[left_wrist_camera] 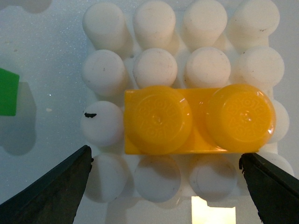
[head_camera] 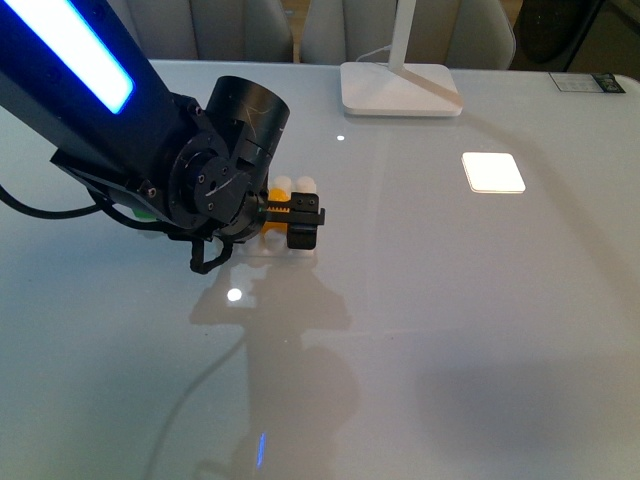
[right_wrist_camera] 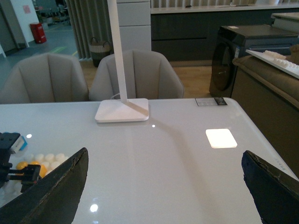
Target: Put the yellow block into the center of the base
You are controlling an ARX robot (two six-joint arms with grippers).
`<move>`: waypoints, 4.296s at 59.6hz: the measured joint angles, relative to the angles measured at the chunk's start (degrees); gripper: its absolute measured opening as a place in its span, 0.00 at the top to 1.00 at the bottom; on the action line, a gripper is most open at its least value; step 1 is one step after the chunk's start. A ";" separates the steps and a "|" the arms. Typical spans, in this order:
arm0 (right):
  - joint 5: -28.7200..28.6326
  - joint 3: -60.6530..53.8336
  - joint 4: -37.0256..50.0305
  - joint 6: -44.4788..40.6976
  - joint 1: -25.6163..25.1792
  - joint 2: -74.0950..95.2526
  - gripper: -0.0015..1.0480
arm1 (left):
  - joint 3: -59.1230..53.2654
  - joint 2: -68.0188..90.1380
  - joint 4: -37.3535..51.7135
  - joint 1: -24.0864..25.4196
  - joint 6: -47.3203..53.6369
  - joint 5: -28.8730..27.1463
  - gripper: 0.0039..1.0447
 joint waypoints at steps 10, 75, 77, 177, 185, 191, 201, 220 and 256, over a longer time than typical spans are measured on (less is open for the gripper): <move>-0.02 0.00 0.00 0.00 0.00 0.00 0.08 | -3.52 -4.07 0.81 0.24 -0.87 1.01 0.07; 0.00 0.00 0.00 0.00 0.00 -0.04 0.08 | -62.20 -48.33 65.33 13.70 13.86 0.85 0.60; 0.00 0.00 0.00 0.00 0.00 -0.02 0.08 | -63.34 -50.58 65.53 14.16 14.27 1.42 0.65; 0.00 0.00 0.00 0.00 0.00 -0.04 0.08 | -78.27 -129.70 2.32 23.54 15.69 10.58 0.98; 0.00 0.00 0.00 0.00 0.00 -0.04 0.08 | -78.27 -133.07 -1.03 23.54 15.67 10.58 0.98; 0.00 0.00 0.00 0.00 0.00 -0.04 0.08 | -78.25 -136.32 -4.61 23.54 15.67 10.58 0.98; -0.02 0.00 0.00 -0.02 0.00 -0.07 0.08 | -78.25 -144.19 -12.55 23.54 15.69 10.60 0.98; -0.02 0.00 0.00 0.00 0.00 -0.04 0.08 | -78.25 -144.39 -12.68 23.54 15.69 10.60 0.98; 0.00 0.00 0.00 0.00 0.00 -0.04 0.08 | -78.25 -144.39 -12.68 23.54 15.67 10.60 0.17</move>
